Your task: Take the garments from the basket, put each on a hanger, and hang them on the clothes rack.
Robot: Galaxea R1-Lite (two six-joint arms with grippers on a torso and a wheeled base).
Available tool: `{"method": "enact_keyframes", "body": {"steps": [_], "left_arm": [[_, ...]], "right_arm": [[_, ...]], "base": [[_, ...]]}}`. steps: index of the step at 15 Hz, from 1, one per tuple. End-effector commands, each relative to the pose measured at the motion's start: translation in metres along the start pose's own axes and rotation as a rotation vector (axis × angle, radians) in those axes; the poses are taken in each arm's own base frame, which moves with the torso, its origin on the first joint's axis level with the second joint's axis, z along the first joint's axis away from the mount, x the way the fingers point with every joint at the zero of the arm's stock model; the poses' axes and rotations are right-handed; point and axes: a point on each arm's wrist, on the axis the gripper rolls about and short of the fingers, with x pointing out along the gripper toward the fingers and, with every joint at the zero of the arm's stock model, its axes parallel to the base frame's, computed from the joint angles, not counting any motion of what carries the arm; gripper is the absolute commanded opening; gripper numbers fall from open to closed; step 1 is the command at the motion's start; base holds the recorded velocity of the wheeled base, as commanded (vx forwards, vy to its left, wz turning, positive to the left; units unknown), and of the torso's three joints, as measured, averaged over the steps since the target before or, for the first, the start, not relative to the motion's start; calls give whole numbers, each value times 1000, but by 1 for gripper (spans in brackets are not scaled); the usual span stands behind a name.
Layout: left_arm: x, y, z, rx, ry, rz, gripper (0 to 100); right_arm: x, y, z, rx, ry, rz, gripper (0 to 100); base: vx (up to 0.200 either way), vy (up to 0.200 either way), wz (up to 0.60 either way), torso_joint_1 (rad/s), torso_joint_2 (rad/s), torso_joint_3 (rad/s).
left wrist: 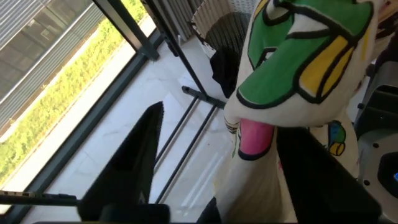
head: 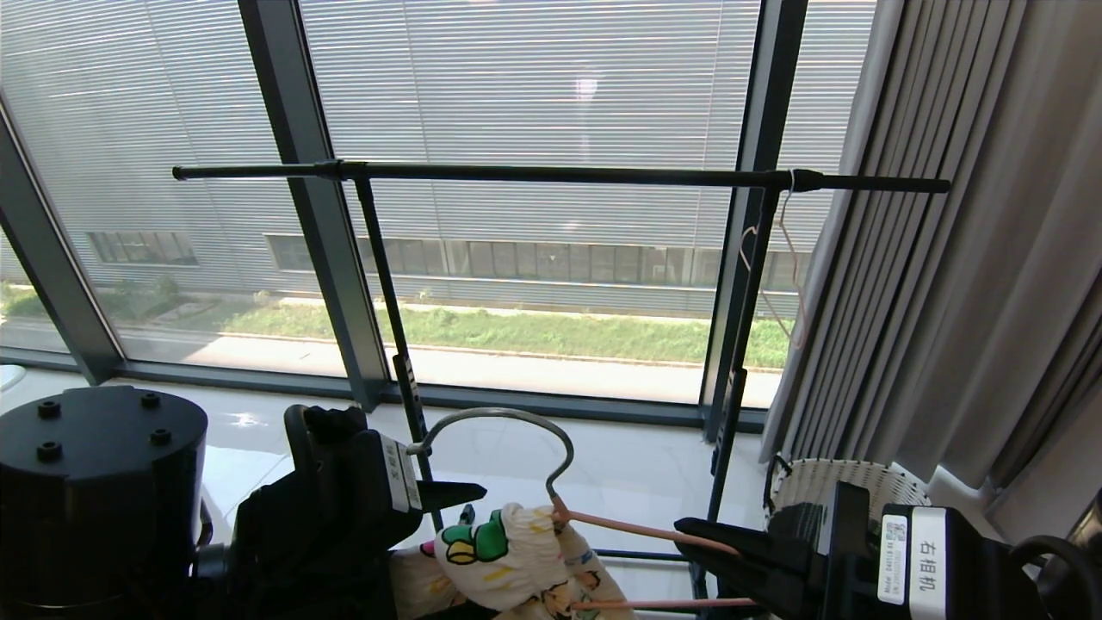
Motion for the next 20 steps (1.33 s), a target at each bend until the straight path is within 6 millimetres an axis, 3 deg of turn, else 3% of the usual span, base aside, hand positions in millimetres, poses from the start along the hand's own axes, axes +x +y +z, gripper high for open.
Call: {"method": "enact_keyframes", "body": {"steps": [1,5,6,13,16,20], "left_arm": [[3,1,-1,-7,9,-4,0],[0,0,0,-72,-2,0,0],[0,0,0,-72,-2,0,0],[0,6,-18,-110,69,50,0],[-3,18,-9,-88,-16,157,0],[-10,19,-4,-73,-54,201,0]], "right_arm": [[0,0,0,-1,-1,1,0],[0,1,-2,-4,10,-9,0],[0,0,-2,-12,17,-25,100],[-4,-12,-10,-15,85,-163,100],[-6,-8,-21,76,125,-146,100],[1,-7,-29,245,155,-154,100]], "base": [[0,0,0,0,0,0],[0,0,0,0,0,0],[0,0,0,0,0,0],[0,0,0,0,0,0],[0,0,0,0,0,0],[0,0,0,0,0,0]]}}
